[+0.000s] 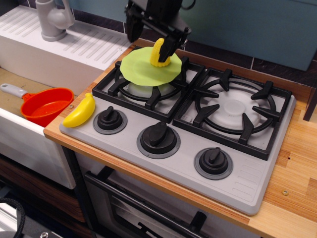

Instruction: End effector transition from object to object

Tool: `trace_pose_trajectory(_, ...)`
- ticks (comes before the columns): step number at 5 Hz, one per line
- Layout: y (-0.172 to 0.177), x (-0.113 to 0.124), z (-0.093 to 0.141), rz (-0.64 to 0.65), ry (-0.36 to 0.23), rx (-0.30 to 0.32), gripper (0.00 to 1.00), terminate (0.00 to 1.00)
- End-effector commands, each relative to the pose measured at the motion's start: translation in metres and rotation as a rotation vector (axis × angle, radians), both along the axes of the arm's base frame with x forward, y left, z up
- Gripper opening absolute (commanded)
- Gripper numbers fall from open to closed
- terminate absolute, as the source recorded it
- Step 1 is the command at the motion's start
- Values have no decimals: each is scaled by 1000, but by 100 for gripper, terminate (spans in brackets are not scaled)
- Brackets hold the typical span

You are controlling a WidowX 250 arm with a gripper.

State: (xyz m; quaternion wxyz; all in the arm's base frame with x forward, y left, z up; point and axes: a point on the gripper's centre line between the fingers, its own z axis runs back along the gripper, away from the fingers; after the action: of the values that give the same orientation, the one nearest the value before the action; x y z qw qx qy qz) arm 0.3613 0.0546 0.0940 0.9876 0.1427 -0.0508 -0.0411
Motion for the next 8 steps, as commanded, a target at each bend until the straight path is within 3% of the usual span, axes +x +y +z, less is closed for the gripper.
trace_pose_trajectory(1,26,-18,22,-11,-79,-1,100,0)
trace_pose_trajectory(5,60,-82,-36,3,-164,-17,100,0)
trace_pose_trajectory(8,71,-90,-68,11,-201,-25,100,0)
